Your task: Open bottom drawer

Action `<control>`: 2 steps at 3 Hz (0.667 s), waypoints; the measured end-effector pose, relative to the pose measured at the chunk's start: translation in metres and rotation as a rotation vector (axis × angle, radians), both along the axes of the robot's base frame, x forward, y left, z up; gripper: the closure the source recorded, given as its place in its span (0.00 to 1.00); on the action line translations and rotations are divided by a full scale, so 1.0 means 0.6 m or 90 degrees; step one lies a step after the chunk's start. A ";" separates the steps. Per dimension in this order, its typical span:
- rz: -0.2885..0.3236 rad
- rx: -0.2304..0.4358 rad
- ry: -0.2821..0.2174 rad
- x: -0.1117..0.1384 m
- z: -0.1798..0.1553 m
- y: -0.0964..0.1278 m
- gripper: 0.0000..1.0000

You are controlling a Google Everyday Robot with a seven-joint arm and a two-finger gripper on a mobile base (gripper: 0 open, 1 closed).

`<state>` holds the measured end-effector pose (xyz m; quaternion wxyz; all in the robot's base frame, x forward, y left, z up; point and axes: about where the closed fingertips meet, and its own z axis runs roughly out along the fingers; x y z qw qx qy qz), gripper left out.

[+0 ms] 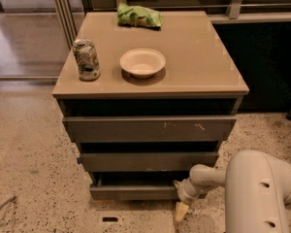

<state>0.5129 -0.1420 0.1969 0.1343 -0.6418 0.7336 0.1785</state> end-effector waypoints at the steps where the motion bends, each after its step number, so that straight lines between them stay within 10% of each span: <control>1: 0.012 0.011 0.016 -0.036 0.019 -0.003 0.00; 2: 0.030 0.016 0.039 -0.082 0.034 -0.005 0.00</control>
Offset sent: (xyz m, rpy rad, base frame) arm -0.0795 -0.0077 0.0343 0.0338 0.0999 0.0778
